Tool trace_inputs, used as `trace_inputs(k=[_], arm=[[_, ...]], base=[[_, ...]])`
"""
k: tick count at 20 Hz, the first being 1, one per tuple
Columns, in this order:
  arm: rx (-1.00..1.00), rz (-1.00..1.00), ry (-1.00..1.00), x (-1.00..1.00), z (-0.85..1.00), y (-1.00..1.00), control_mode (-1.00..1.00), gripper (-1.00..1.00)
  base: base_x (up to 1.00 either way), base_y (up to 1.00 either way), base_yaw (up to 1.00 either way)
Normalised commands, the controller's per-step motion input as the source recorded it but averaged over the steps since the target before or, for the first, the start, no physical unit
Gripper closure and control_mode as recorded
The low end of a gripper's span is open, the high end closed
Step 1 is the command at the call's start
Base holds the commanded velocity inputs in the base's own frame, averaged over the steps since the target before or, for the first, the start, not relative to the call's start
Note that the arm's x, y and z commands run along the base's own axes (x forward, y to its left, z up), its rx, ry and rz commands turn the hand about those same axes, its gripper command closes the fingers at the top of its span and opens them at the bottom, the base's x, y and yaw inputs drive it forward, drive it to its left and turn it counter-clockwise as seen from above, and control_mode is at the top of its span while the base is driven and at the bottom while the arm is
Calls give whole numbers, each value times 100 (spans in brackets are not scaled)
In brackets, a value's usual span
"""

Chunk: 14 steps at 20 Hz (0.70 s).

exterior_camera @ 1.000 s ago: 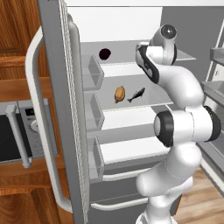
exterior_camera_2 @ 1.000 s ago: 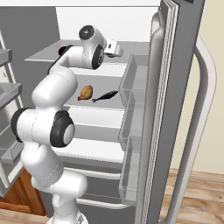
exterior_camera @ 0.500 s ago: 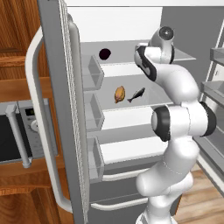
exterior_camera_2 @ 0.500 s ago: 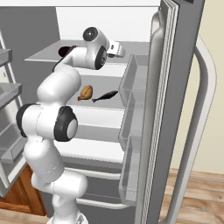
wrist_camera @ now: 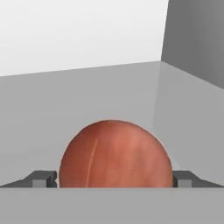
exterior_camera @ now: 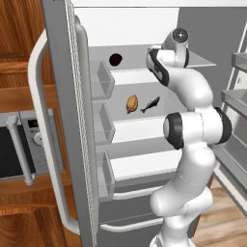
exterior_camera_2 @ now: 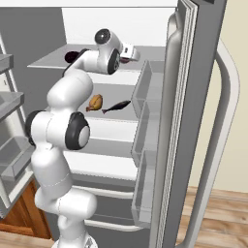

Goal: Gather the onion and eggplant from the fridge and place them on a tray on the dining counter. Then gather the fish and chicken drumstick from the fridge and place them on the other tray.

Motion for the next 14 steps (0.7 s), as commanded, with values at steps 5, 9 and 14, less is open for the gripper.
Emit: trace_inputs(k=[5, 9, 14], arm=[[0, 0, 1, 21, 0, -4, -100, -100], [0, 0, 11, 8, -8, 0, -100, 100], [2, 0, 25, 0, -49, 0, -100, 100]], base=[[0, 0, 0], [0, 0, 0], [0, 0, 0]])
